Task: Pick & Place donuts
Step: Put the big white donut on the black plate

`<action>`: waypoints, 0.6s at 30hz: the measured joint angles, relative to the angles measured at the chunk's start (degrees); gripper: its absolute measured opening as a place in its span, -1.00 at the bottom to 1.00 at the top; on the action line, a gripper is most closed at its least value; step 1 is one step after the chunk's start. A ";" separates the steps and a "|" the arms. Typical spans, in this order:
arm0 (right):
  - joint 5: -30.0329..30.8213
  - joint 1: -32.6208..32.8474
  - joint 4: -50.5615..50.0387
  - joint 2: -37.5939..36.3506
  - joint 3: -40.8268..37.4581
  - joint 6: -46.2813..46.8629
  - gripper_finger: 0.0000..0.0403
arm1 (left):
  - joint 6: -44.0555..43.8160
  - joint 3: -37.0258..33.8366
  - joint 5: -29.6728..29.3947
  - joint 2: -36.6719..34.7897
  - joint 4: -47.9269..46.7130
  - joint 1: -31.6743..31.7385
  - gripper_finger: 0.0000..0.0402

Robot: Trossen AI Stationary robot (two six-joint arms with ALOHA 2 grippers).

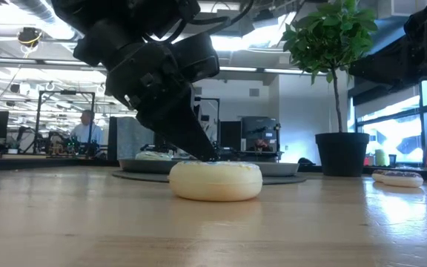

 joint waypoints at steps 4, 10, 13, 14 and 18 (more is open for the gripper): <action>0.00 -0.01 -0.01 0.00 -0.02 0.00 -0.31 | -0.03 0.00 0.42 0.00 -0.11 -0.01 -0.32; 0.00 0.00 0.00 0.00 -0.02 -0.02 -0.31 | -0.48 0.00 -3.45 0.00 0.08 -0.01 -0.11; 0.00 -0.02 0.00 0.00 0.00 -0.04 -0.31 | -0.66 0.00 -3.91 0.00 0.18 0.01 -0.06; 0.00 -0.02 -0.01 0.00 -0.02 -0.04 -0.31 | -0.64 0.00 -3.55 0.00 0.33 0.00 -0.05; 0.00 -0.02 0.00 0.00 -0.02 -0.07 -0.31 | -0.63 -0.08 -3.04 0.00 0.49 -0.28 -0.04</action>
